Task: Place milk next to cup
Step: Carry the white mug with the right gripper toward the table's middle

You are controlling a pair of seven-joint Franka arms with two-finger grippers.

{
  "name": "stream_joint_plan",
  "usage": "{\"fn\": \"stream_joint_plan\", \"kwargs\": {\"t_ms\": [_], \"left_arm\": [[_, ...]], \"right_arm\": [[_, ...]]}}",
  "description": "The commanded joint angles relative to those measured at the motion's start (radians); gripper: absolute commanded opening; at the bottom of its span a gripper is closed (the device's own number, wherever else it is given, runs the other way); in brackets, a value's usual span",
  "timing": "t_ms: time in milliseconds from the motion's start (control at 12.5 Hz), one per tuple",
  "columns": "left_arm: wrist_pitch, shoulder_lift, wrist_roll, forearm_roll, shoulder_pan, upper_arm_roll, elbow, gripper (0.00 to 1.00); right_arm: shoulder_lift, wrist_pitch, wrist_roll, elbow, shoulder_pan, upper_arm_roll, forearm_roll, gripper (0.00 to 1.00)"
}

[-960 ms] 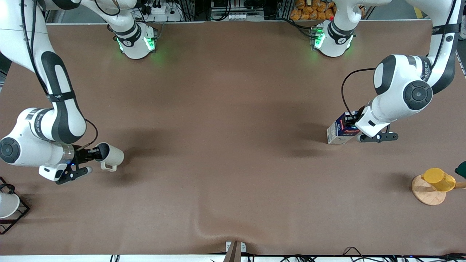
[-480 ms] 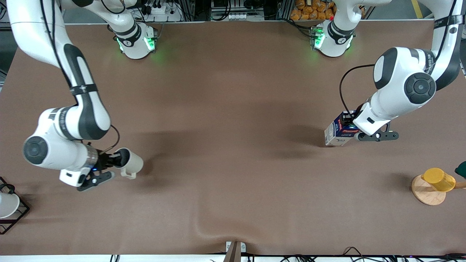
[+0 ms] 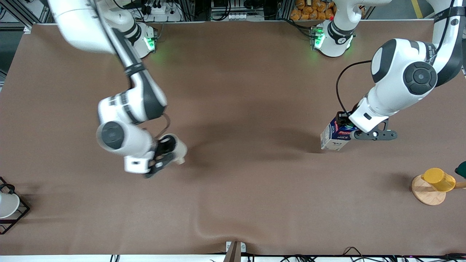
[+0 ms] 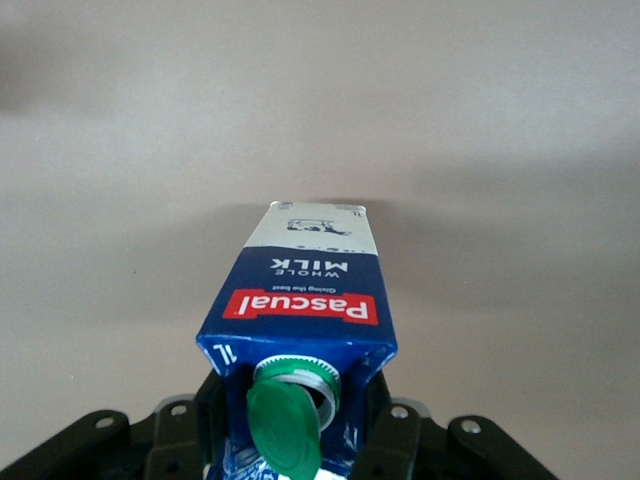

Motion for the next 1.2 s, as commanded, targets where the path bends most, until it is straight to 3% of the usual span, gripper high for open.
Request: {"fn": "stream_joint_plan", "kwargs": {"t_ms": [0,400,720,960,1120], "left_arm": [[-0.021,-0.008,0.013,-0.01,0.005,-0.014,0.011,0.55],[-0.034,-0.014,0.007,-0.014,0.003,-0.029,0.005,0.54],[-0.043,-0.016,-0.011,-0.014,0.003,-0.055,0.002,0.54],[-0.051,-0.027,-0.033,-0.014,0.003,-0.077,0.002,0.54],[-0.061,-0.031,-0.056,-0.014,0.003,-0.091,0.008,0.54]], "right_arm": [[0.1,-0.008,-0.007,0.125,0.098,-0.012,-0.001,0.0],[0.242,0.196,-0.009,0.257,0.227,-0.012,-0.002,0.0],[0.325,0.216,-0.05,0.364,0.273,-0.018,-0.013,0.0],[0.332,0.206,-0.164,0.363,0.255,-0.02,-0.033,0.0],[0.331,0.172,-0.165,0.358,0.269,-0.02,-0.097,0.0]]}}
